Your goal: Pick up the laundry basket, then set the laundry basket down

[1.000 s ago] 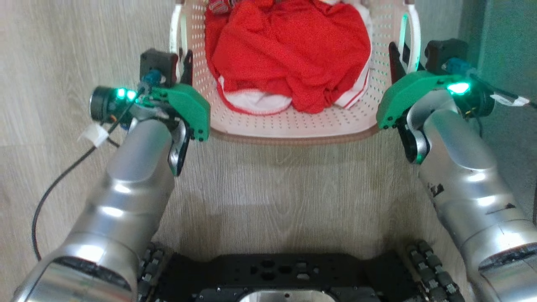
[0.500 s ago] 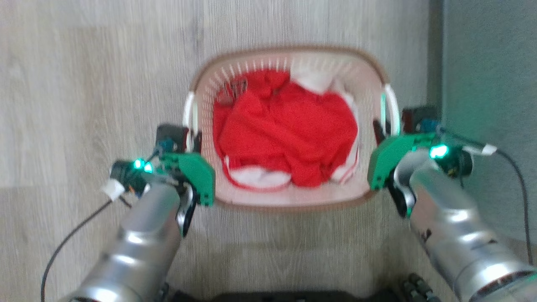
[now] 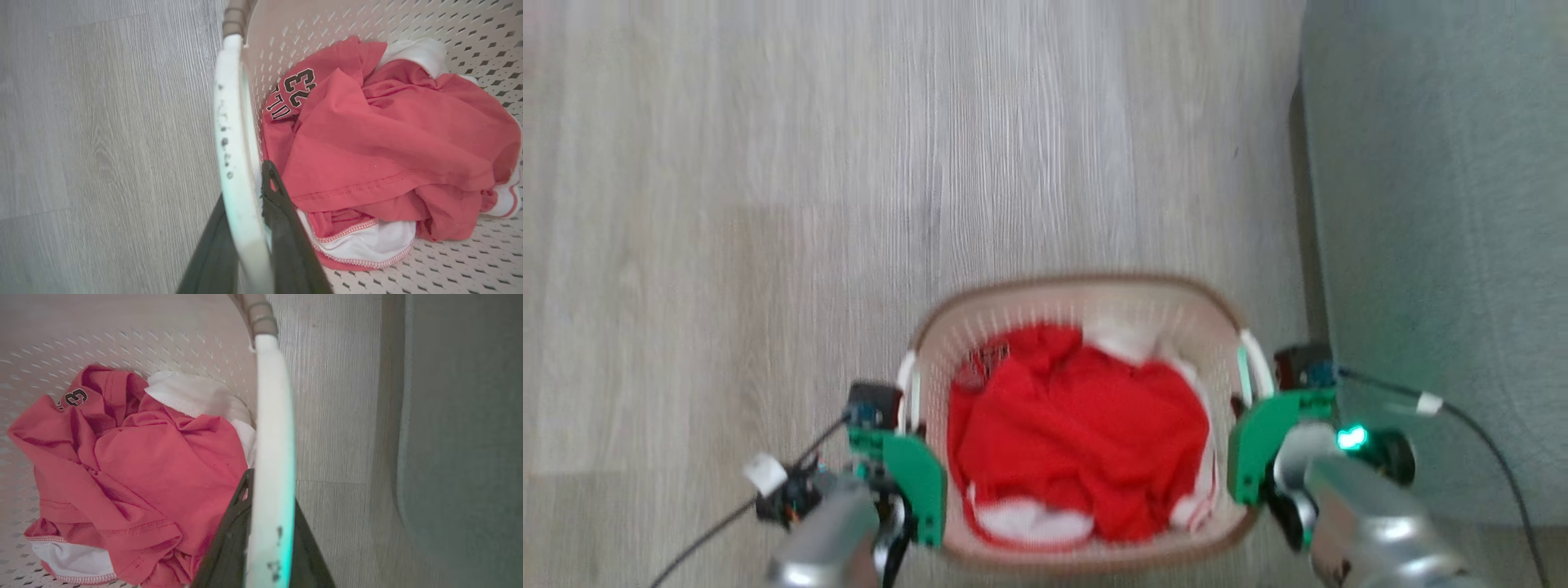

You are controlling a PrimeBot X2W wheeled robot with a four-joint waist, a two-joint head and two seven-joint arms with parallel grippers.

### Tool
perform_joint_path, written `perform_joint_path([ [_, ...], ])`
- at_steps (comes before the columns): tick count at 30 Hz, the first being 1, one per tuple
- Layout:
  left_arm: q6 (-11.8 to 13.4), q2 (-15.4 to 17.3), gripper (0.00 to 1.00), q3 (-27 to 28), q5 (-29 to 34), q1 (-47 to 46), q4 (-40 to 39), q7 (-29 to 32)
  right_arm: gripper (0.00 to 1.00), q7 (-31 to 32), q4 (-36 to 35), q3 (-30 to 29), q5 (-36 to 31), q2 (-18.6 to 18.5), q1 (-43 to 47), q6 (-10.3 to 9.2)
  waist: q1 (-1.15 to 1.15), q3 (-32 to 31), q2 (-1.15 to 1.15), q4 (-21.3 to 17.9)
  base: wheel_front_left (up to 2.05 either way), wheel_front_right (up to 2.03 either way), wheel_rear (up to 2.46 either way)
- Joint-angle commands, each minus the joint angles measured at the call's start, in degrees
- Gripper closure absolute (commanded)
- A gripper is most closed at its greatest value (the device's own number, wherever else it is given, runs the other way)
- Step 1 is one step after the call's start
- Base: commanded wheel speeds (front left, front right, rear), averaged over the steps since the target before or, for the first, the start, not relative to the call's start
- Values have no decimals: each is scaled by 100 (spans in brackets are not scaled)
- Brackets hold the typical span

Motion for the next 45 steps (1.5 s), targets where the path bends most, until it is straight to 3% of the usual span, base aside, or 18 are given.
perform_joint_path([
  [1, 9, 195, 100, 29, -45, 142, 28, 27, 100, -7, -74, 170, 109, -16, 183, 14, 1, -513, -1, -25, 0, 0, 0],
  [9, 15, 195, 100, -261, -308, 540, 109, 40, 100, 147, -43, 593, 670, -16, 569, 14, 1, -1211, -1, -32, 0, 0, 0],
  [22, -14, 195, 100, -576, -543, 837, 224, 116, 100, 160, 20, 1090, 1283, -16, 845, 14, 1, -1818, -1, 15, 0, 0, 0],
  [45, 35, 195, 100, -973, -871, 940, 298, 73, 100, 12, 155, 1818, 1974, -16, 886, 14, 1, -2047, -1, 7, 0, 0, 0],
])
